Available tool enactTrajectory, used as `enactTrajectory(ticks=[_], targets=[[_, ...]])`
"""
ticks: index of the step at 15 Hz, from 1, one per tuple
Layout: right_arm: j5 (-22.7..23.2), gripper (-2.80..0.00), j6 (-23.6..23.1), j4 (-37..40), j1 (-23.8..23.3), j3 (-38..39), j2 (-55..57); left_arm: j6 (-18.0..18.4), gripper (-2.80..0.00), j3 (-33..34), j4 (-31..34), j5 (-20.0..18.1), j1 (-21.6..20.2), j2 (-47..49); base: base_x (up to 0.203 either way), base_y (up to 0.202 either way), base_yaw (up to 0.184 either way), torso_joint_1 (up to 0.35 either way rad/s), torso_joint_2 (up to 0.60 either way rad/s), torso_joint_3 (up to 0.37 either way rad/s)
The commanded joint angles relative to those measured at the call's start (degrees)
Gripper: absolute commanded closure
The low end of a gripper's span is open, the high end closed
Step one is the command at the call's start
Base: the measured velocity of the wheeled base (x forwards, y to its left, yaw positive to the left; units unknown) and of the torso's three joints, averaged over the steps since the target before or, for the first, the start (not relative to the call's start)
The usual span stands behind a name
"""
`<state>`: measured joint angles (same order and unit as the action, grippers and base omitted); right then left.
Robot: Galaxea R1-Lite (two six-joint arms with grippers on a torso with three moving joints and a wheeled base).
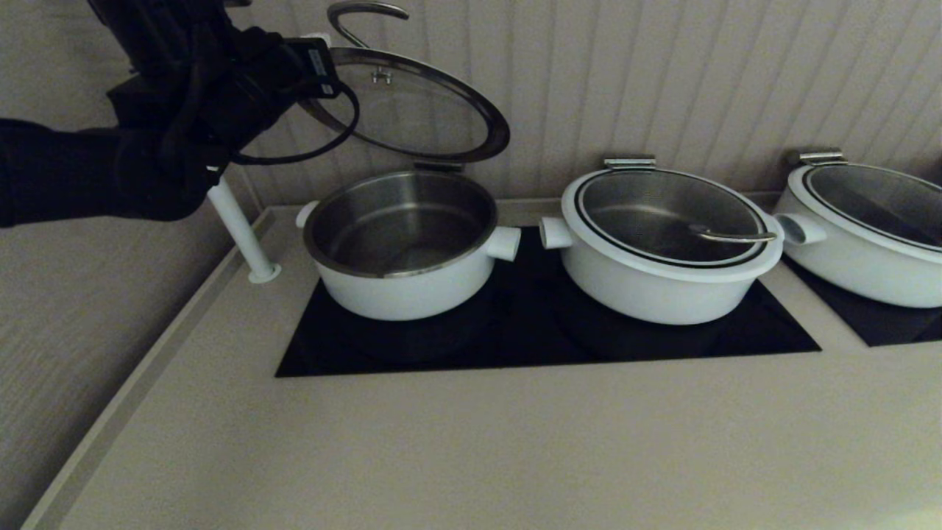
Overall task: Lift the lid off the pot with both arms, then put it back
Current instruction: Close the pot lid
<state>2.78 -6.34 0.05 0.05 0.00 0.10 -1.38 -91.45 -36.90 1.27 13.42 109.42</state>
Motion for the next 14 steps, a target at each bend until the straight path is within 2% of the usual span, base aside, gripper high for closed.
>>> enactTrajectory(ticks=[1,6,14], targets=[[0.0,0.0,-0.1,0.0,0.0,0.0,0.0,0.0,0.0,-0.1,-0.1,0.0,-0.2,0.2,0.0,0.0,0.0,0.0,0.0,0.0],[0.0,0.0,-0.1,0.0,0.0,0.0,0.0,-0.1,0.0,-0.6,-0.3,0.0,-0.5,1.1,0.0,0.0,0.0,0.0,0.0,0.0],[0.0,0.0,-0.1,0.0,0.0,0.0,0.0,0.0,0.0,-6.7,1.6,0.0,-0.7,3.7,0.0,0.0,0.0,0.0,0.0,0.0]])
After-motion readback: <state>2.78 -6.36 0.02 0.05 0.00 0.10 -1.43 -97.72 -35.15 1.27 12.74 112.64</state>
